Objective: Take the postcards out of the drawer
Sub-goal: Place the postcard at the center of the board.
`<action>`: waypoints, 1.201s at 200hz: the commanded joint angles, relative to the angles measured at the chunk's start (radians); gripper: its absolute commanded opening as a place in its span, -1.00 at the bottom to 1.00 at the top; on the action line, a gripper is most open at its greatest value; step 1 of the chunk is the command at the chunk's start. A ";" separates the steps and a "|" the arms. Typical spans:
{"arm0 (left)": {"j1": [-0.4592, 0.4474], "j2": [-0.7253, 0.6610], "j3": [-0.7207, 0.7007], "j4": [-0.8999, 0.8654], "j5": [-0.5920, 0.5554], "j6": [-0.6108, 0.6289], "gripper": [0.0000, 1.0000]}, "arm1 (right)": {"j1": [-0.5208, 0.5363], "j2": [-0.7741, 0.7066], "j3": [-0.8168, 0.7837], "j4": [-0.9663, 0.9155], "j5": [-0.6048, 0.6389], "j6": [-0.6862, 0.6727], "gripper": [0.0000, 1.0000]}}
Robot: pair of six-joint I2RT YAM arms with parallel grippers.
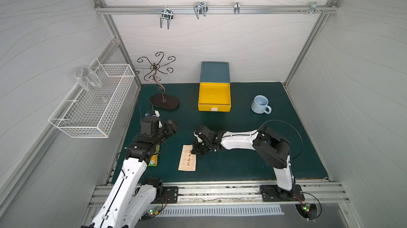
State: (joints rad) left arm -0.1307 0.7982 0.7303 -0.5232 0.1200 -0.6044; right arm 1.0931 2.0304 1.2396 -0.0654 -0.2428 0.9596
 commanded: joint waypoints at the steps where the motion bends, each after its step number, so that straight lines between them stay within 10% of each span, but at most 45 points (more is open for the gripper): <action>1: 0.011 0.011 -0.002 0.043 -0.001 0.025 0.60 | -0.010 0.038 0.028 -0.091 0.037 -0.038 -0.67; 240: 0.028 0.099 0.060 0.076 0.088 0.037 0.61 | -0.012 -0.199 0.148 -0.438 0.177 -0.241 0.05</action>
State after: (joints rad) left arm -0.1093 0.8898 0.7261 -0.5041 0.1623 -0.5892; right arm 1.0859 1.9621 1.3571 -0.4034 -0.0917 0.7818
